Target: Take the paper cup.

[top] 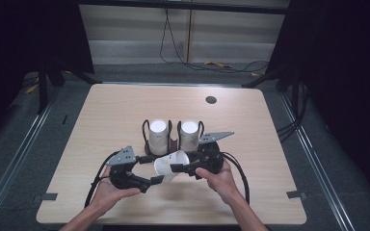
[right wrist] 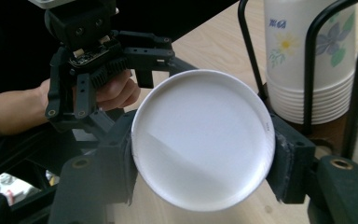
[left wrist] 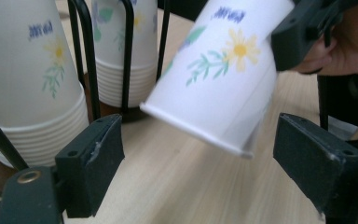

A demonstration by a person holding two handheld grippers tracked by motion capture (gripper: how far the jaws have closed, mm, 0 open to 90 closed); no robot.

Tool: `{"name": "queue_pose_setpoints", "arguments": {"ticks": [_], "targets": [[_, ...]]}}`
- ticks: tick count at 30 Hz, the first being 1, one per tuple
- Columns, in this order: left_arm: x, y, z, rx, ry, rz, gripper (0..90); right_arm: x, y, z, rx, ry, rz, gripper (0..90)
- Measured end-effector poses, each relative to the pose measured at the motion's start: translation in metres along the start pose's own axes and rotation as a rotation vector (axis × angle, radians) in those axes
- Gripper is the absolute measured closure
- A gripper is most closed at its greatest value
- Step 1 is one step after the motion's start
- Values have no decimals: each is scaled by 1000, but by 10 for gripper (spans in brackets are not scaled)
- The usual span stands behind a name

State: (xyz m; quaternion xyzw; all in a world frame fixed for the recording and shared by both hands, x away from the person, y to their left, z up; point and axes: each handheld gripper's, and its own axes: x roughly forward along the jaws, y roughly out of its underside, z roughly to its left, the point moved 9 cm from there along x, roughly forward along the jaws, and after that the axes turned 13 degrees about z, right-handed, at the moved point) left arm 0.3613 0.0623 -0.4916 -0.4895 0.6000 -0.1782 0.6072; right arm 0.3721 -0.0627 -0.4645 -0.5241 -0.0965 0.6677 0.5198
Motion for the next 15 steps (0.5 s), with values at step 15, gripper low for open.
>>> {"name": "queue_pose_setpoints", "arguments": {"ticks": [15], "targets": [[4,5,-5,11,28,-25,220,6,4,4,14,-70,-9,369]]}}
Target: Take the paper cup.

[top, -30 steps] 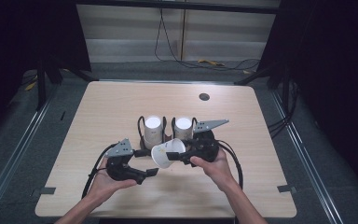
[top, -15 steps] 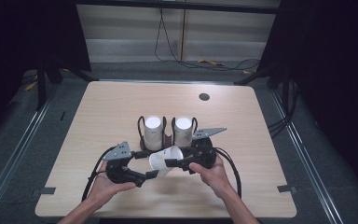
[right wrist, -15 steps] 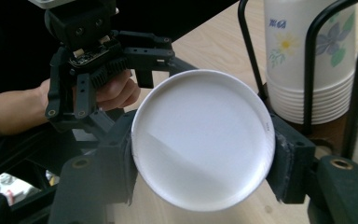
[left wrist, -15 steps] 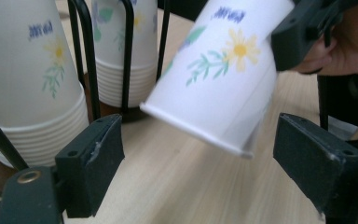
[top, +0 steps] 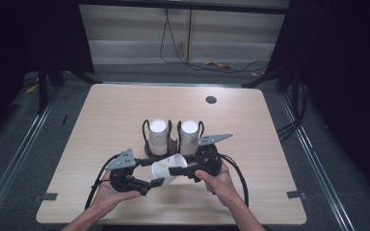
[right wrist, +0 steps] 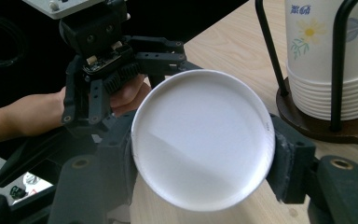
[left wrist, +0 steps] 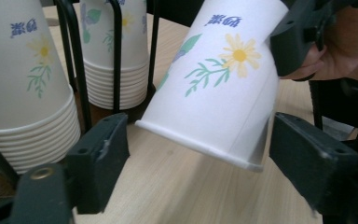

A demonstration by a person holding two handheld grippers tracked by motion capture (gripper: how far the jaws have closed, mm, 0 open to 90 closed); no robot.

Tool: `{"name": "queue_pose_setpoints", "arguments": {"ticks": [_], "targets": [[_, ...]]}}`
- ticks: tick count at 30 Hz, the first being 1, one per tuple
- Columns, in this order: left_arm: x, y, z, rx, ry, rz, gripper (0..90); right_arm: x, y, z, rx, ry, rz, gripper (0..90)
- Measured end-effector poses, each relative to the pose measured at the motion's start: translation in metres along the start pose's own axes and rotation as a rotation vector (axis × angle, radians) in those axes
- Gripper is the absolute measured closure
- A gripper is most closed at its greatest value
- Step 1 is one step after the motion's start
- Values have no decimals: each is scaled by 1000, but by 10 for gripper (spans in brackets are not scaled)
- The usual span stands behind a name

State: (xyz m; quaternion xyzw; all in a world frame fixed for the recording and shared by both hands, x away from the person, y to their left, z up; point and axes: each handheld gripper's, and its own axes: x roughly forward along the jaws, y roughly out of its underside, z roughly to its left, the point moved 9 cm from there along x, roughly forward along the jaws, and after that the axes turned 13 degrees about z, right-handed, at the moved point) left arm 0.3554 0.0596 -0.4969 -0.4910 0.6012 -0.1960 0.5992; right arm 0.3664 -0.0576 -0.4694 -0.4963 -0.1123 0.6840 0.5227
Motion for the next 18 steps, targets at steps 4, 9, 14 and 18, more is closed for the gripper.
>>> {"name": "queue_pose_setpoints", "arguments": {"ticks": [4,9,14,18], "targets": [[2,1,-1,13,6,5,216,1,0,2,-10,-17,-2,369],[2,1,-2,-2,40,6,205,3,0,4,-28,-36,-2,368],[2,1,-3,3,57,3,196,4,-1,6,-52,-54,-3,368],[2,1,-4,-1,61,5,194,5,-1,7,-61,-58,0,368]]}}
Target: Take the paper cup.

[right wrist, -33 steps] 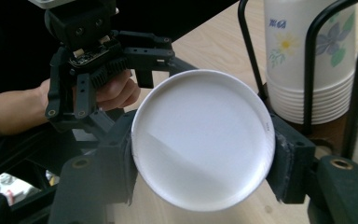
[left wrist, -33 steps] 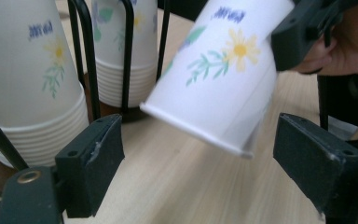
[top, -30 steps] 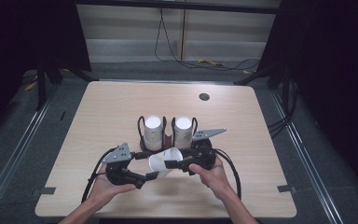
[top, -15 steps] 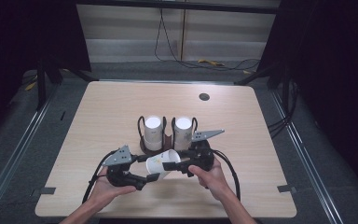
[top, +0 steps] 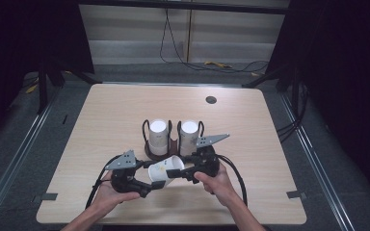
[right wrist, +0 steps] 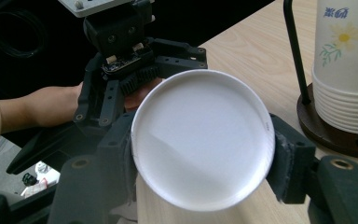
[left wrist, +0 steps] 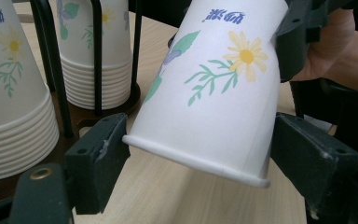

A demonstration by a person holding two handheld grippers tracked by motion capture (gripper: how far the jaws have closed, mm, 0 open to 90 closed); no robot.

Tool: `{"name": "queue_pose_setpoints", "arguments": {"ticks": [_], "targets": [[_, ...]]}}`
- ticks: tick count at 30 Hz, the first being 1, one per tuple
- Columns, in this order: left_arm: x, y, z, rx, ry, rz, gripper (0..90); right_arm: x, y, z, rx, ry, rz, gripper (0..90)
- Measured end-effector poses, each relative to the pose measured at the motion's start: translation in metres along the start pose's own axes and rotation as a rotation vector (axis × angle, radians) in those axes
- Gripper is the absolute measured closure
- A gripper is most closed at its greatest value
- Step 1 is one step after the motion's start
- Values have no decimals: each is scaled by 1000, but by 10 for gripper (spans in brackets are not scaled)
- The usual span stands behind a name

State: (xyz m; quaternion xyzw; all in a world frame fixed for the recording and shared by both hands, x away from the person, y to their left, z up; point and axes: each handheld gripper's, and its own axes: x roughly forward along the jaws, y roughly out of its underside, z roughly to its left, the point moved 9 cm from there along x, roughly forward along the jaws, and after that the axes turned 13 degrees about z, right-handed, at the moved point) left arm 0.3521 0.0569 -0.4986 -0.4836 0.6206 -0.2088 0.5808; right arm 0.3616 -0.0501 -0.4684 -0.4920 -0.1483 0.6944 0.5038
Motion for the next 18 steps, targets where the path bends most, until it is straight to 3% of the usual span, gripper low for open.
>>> {"name": "queue_pose_setpoints", "arguments": {"ticks": [8,18], "targets": [[0,-1,-2,-25,41,-13,192,0,-2,3,-21,-15,-3,368],[3,-1,-9,23,67,3,197,3,-1,10,-55,-44,21,366]]}}
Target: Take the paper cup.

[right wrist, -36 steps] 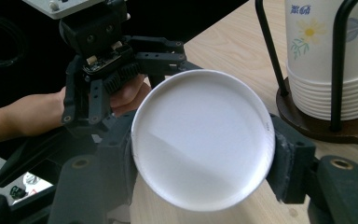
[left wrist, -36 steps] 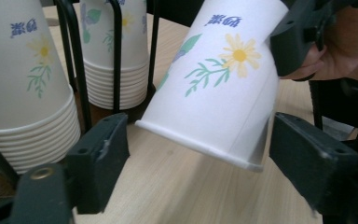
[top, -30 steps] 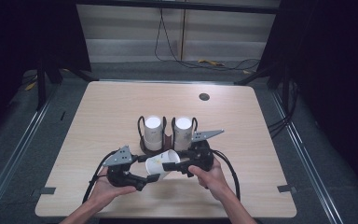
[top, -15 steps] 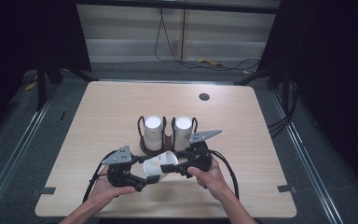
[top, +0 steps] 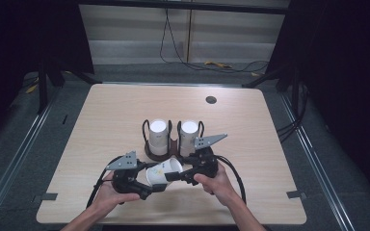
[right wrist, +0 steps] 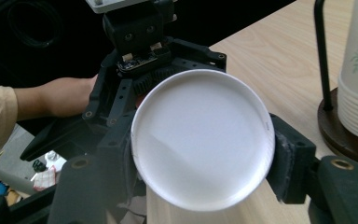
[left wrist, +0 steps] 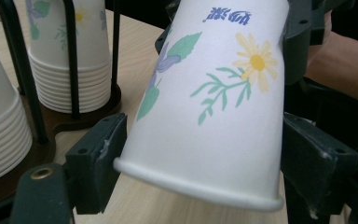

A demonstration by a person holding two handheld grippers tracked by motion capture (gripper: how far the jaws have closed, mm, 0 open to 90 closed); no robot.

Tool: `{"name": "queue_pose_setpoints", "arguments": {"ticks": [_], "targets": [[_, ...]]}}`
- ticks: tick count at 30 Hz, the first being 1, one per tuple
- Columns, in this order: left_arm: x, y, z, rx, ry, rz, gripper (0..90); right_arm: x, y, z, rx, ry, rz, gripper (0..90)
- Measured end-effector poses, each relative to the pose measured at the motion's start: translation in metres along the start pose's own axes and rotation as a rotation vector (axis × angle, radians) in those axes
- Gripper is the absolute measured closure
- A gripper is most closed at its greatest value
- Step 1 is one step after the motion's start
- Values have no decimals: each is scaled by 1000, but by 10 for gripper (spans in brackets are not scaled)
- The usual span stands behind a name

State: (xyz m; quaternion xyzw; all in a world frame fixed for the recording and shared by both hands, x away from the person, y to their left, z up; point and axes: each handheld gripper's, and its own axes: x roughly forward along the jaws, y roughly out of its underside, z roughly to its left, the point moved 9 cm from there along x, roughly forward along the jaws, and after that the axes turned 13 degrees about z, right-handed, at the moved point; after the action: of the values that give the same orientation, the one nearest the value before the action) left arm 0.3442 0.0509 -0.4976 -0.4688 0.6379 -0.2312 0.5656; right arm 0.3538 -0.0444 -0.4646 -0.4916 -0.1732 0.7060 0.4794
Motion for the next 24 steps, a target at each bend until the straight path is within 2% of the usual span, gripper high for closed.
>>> {"name": "queue_pose_setpoints", "arguments": {"ticks": [5,10,13,24], "targets": [[0,0,0,21,-5,2,204,1,0,2,-10,-4,10,366],[2,0,0,74,-22,2,211,2,1,1,-21,11,25,364],[1,0,1,91,-30,-6,215,2,1,1,-20,10,22,364],[-1,0,1,69,-13,-9,236,2,-2,0,-18,12,21,363]]}}
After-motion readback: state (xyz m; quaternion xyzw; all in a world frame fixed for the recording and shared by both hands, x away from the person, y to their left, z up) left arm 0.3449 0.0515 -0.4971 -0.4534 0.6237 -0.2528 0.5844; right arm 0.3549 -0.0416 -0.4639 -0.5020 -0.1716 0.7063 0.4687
